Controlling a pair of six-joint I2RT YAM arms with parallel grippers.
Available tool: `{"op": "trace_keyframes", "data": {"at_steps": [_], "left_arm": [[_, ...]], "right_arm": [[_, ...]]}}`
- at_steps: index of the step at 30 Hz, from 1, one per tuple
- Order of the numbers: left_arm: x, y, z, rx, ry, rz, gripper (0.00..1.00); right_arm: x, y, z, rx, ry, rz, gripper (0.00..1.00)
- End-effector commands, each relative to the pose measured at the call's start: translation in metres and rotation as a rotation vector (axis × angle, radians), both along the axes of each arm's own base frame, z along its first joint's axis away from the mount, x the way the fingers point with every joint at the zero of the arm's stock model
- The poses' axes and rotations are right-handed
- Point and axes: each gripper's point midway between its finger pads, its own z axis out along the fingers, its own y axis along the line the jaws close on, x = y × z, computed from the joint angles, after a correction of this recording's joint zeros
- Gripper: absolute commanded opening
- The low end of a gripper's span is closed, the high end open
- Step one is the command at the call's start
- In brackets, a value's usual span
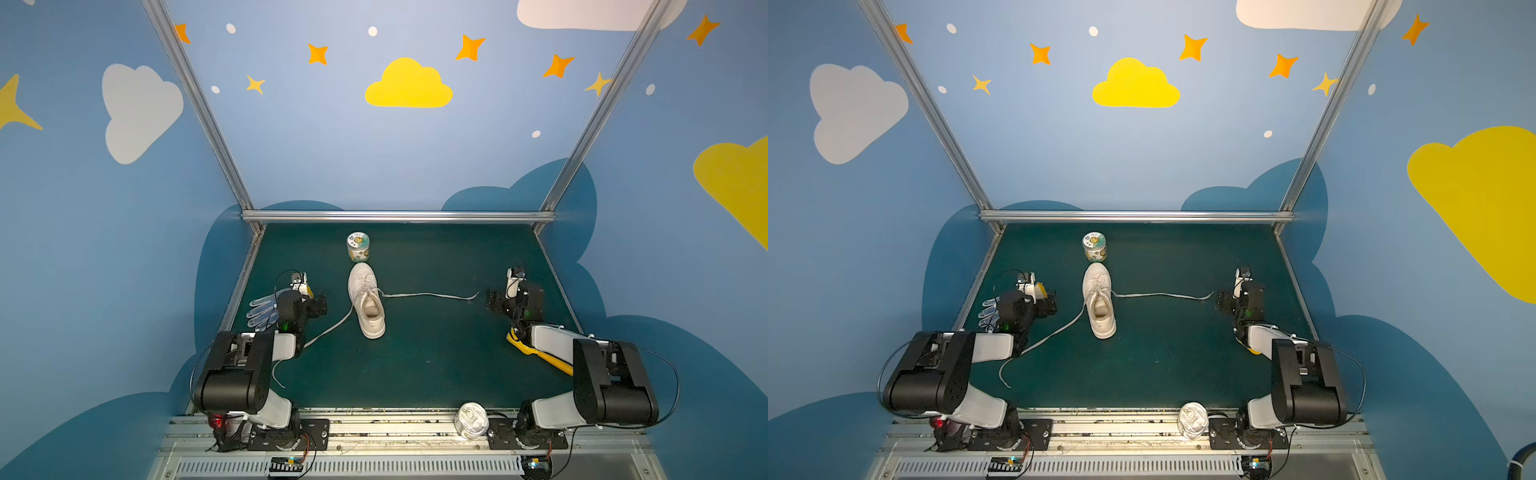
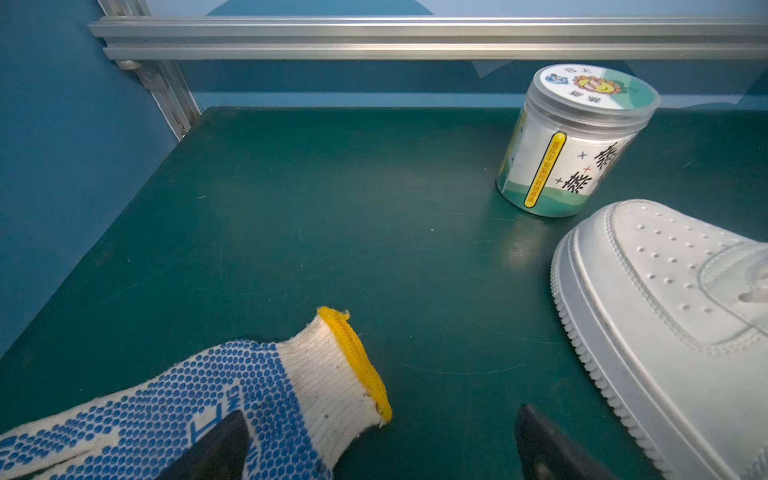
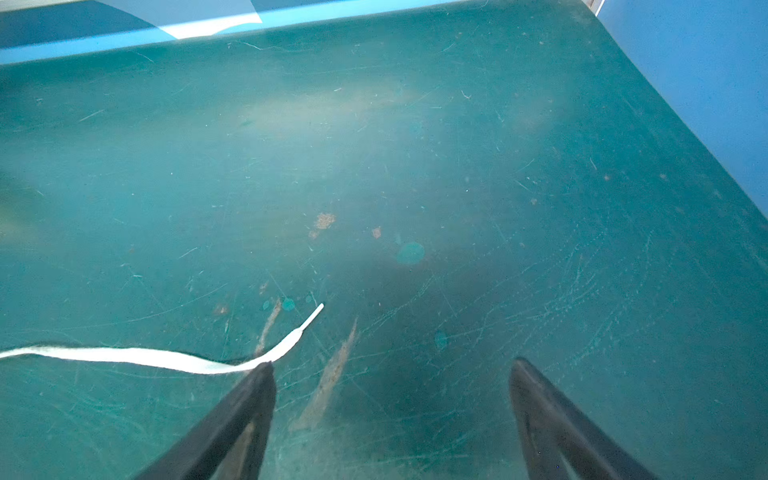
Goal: Tie the shoes
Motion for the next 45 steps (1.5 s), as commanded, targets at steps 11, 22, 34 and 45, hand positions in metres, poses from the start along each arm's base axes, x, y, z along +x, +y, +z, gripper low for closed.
{"op": "trace_keyframes", "data": {"at_steps": [11,22,34,45], "left_arm": [[0.004,0.001,0.006,0.008,-0.011,0.002,0.99],[0.004,0.001,0.007,0.009,-0.012,0.002,0.99],[-0.013,0.027,0.067,-0.102,0.139,0.258,0.99],[-0.021,-0.091,0.056,-0.844,0.448,-0.055,1.00]], "right_arm": [[0.004,0.001,0.004,0.003,-0.005,0.004,0.88],[0.004,0.001,0.004,0.003,-0.005,0.005,0.88],[0.002,-0.013,0.051,0.054,0.143,-0.154,0.88],[-0.039,0.097,0.059,0.355,0.514,0.031,0.88]]}}
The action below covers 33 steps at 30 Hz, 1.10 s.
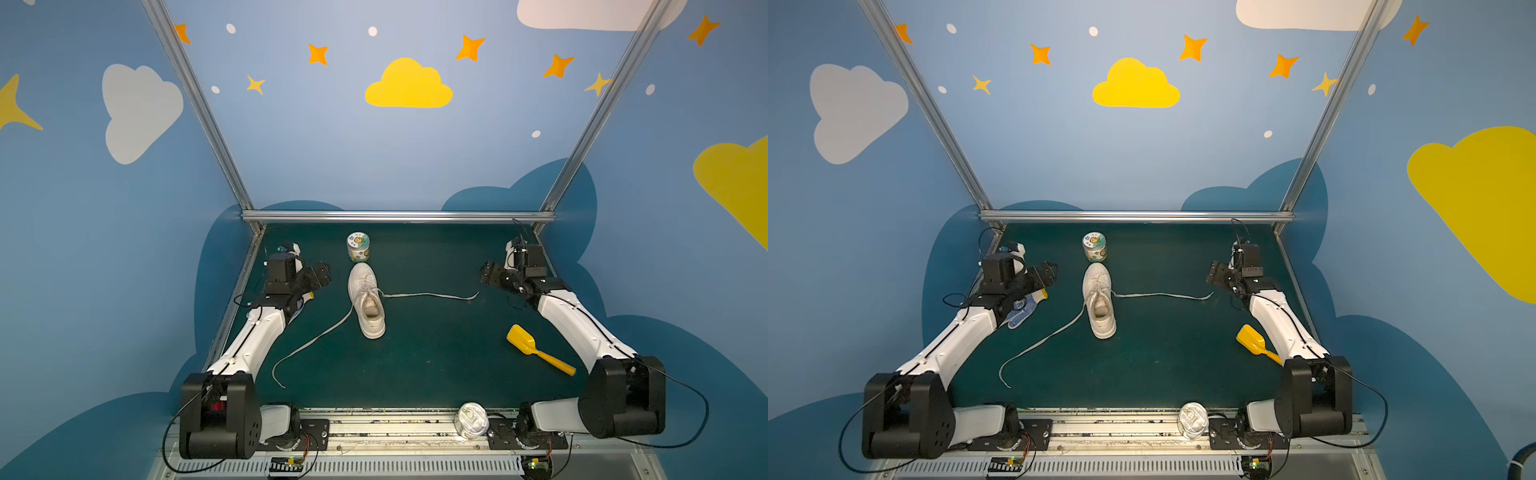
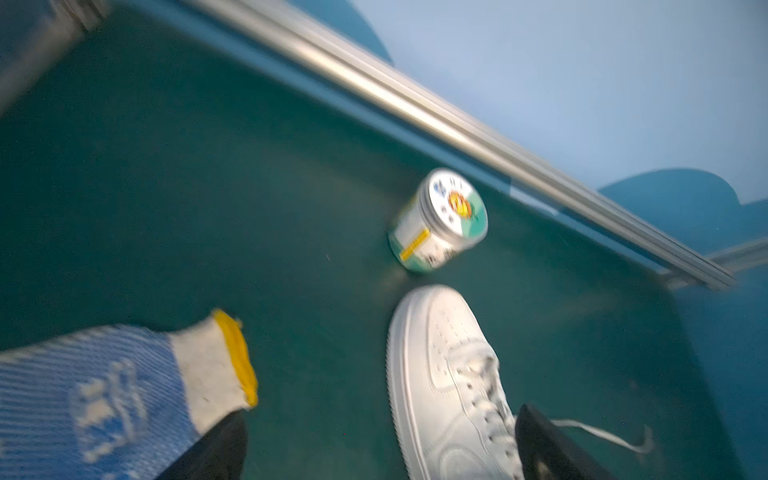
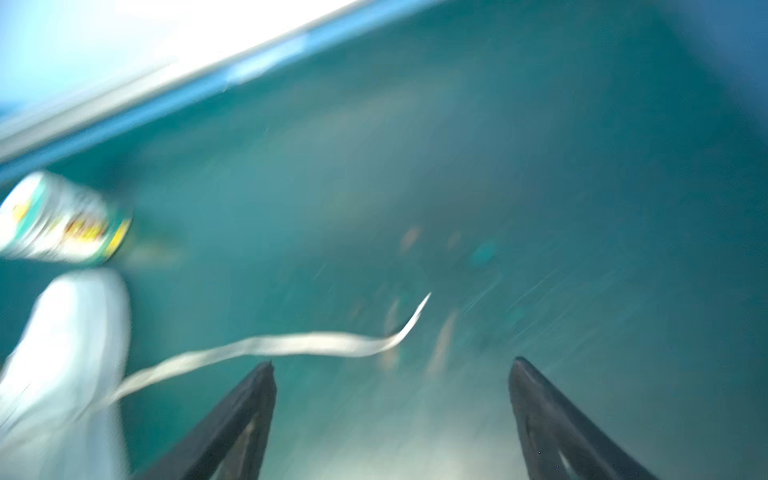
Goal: Tie the shoes
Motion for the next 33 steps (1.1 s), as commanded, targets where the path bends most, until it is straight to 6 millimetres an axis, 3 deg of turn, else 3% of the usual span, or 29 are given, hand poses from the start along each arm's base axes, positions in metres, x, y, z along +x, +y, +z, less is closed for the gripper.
{"op": "trace_keyframes", "data": {"at_steps": [1,8,16,20,33], "left_arm": [[-0.019,-0.040,-0.028,-0.334,0.170,-0.052,0.99],[-0.006,-0.078,-0.054,-0.503,0.234,-0.145,0.99],[-0.011,-0.107,-0.076,-0.531,0.301,-0.213,0.99],[-0.010,-0.119,-0.076,-0.556,0.298,-0.247,0.99],[-0.003,-0.159,-0.058,-0.670,0.265,-0.366,0.99]], "right_arm": [[-0.039,0.040,-0.026,0.147,0.244,0.071,0.88],[-0.049,0.087,-0.040,0.256,0.340,0.168,0.88],[-0.049,0.111,-0.049,0.312,0.412,0.218,0.88],[-0.050,0.133,-0.050,0.358,0.431,0.268,0.88],[-0.063,0.232,-0.062,0.475,0.542,0.471,0.85]]}}
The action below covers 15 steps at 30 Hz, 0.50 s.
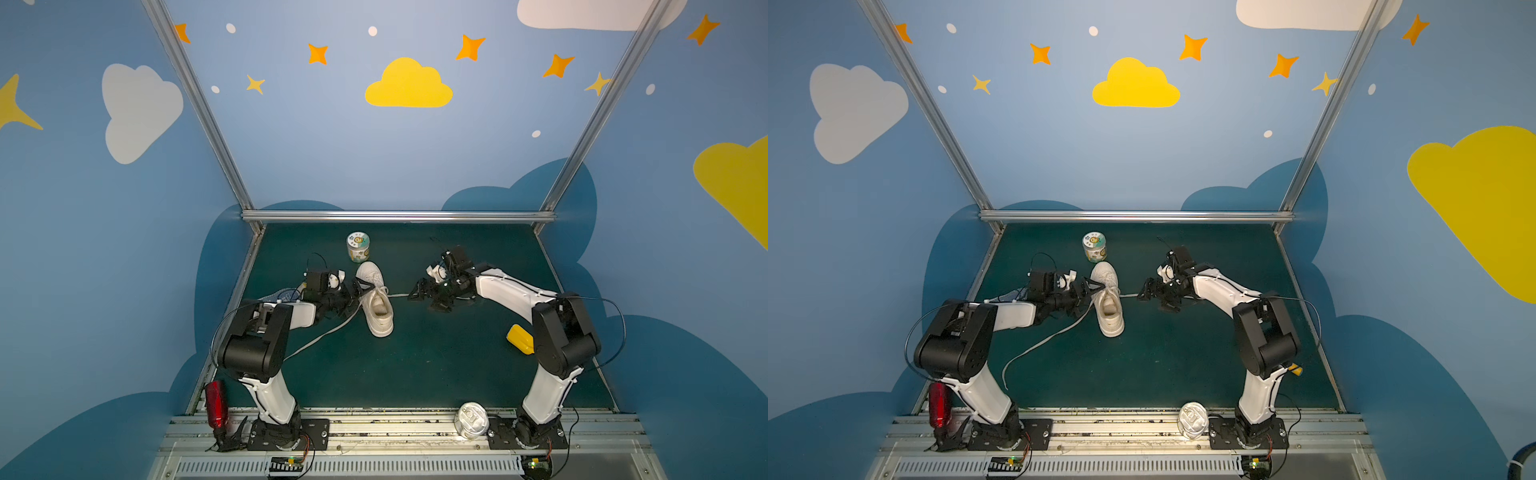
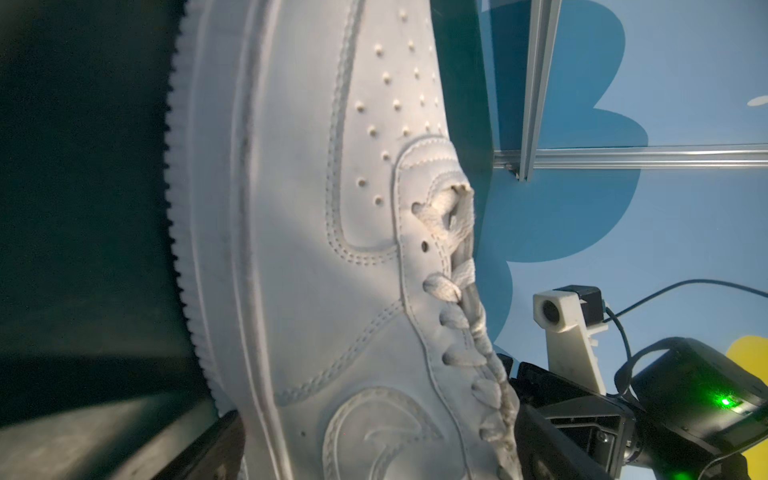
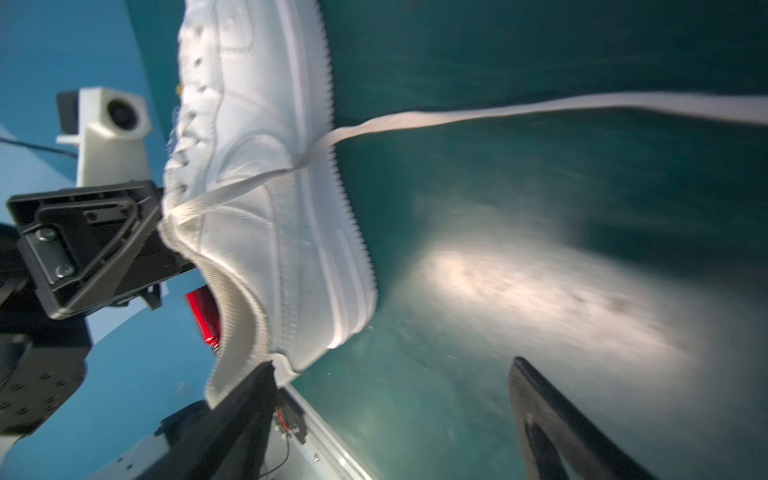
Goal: Tie the shoes
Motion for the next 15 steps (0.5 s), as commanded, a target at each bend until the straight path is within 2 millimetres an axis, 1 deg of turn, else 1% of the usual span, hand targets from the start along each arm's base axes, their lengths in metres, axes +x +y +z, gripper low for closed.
{"op": "trace_keyframes", "data": {"at_steps": [1,5,10,15], "left_arm": [[0.006,-0.020,0.022,-0.065,-0.063,-0.059,0.99],[0.005,-0.036,0.021,-0.073,-0.065,-0.094,0.99],[0.015,-0.049,0.017,-0.089,-0.066,-0.111,0.99],[0.021,-0.066,0.018,-0.101,-0.070,-0.142,1.00]], "right_arm": [[-0.003,0.022,0.008,0.066,0.018,0.029,0.85],[-0.005,0.022,0.011,0.069,0.001,0.028,0.85],[-0.013,0.030,0.024,0.170,-0.019,0.061,0.85],[-0.017,0.033,0.029,0.202,-0.018,0.073,0.85]]}}
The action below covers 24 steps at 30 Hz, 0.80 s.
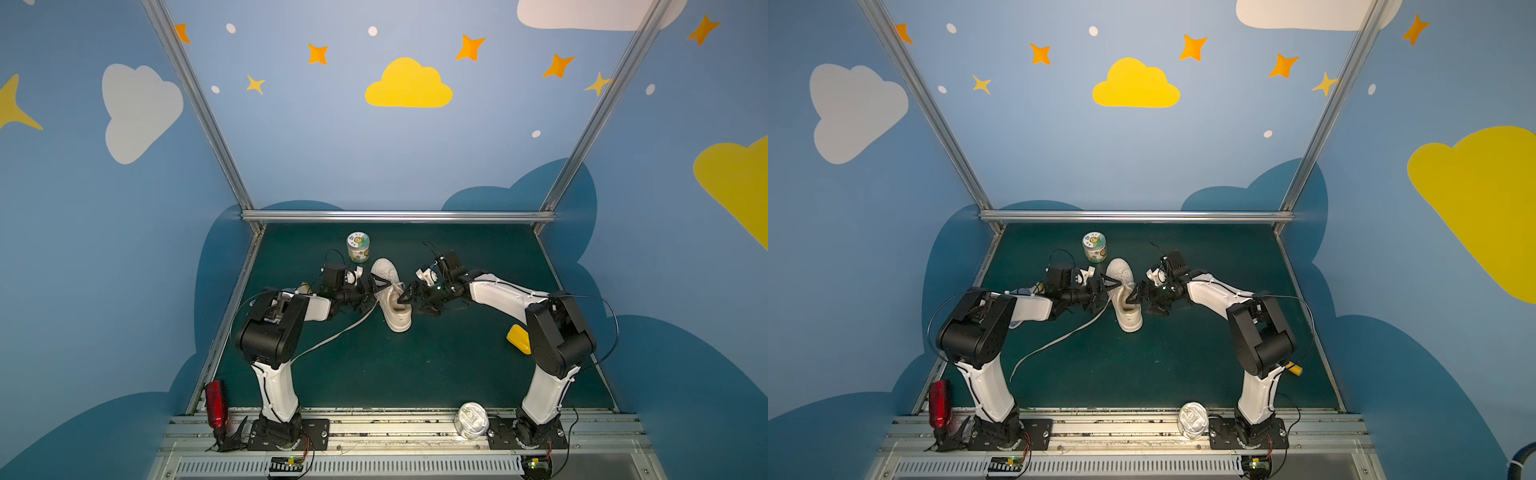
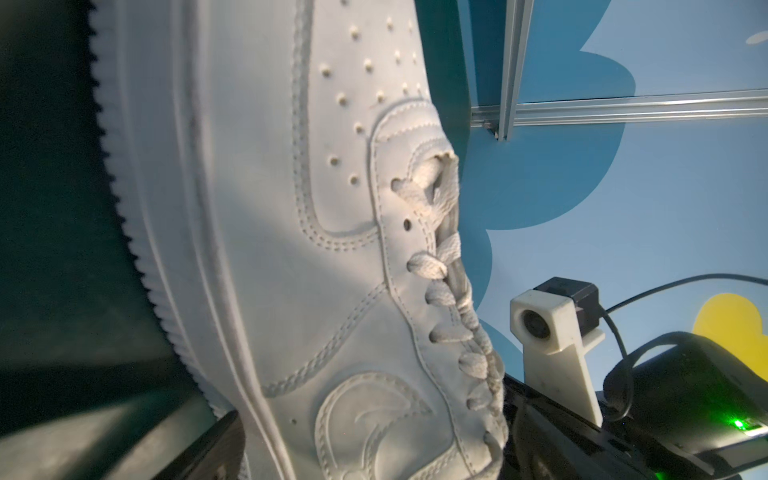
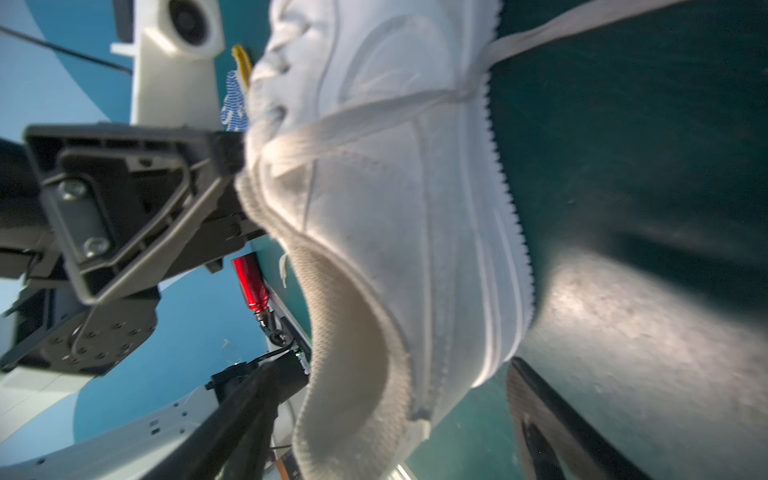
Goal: Tie the shoes
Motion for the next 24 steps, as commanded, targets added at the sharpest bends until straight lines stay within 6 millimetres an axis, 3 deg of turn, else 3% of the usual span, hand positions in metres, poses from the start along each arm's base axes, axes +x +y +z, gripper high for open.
{"op": "trace_keyframes", "data": {"at_steps": [1,10,19,24], "left_arm": [[0.007,-0.018,0.015,-0.035,-0.058,-0.046,0.99],[0.001,-0.036,0.015,-0.054,-0.045,-0.073,0.99],[-0.001,-0.033,0.018,-0.029,-0.055,-0.068,0.99],[0.000,-0.022,0.030,0.022,-0.095,-0.047,0.99]], "right_arm": [[-0.003,0.007,0.022,0.070,-0.032,0.023,0.85],[-0.015,0.004,0.023,0.086,-0.028,0.019,0.85],[-0.012,-0.008,0.023,0.046,-0.041,-0.018,0.85],[-0.005,-0.030,0.031,0.017,-0.059,-0.080,0.86]]}}
